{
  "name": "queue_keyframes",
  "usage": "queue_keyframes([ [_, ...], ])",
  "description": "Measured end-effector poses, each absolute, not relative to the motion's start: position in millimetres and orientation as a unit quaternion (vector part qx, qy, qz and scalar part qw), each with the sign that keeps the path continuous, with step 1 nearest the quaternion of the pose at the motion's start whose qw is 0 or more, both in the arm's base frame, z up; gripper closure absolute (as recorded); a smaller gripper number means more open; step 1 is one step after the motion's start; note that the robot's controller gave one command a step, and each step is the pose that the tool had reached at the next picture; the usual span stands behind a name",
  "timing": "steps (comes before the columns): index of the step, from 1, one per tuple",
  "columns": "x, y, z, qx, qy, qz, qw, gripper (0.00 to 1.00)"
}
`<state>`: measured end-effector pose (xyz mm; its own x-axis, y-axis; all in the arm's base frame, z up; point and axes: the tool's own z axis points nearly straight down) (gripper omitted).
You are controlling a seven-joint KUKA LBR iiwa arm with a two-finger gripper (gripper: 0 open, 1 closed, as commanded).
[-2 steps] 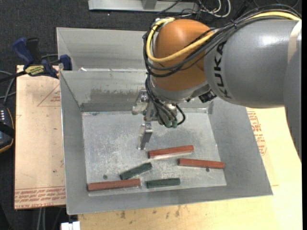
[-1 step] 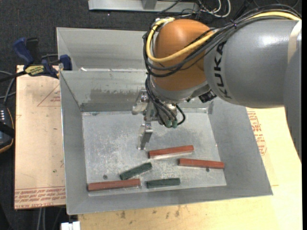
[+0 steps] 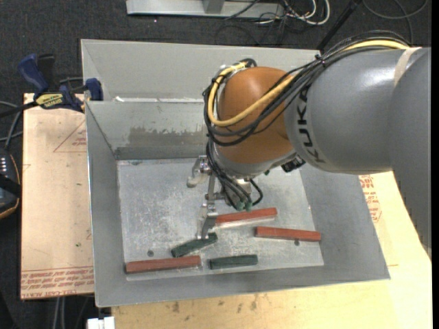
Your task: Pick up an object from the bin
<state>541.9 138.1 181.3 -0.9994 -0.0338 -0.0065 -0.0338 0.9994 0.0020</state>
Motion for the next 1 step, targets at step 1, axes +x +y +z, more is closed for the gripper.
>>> queue_keyframes([
  [1, 555.5, 116.7, 114.3, -0.060, 0.998, 0.001, 0.002, 0.00],
])
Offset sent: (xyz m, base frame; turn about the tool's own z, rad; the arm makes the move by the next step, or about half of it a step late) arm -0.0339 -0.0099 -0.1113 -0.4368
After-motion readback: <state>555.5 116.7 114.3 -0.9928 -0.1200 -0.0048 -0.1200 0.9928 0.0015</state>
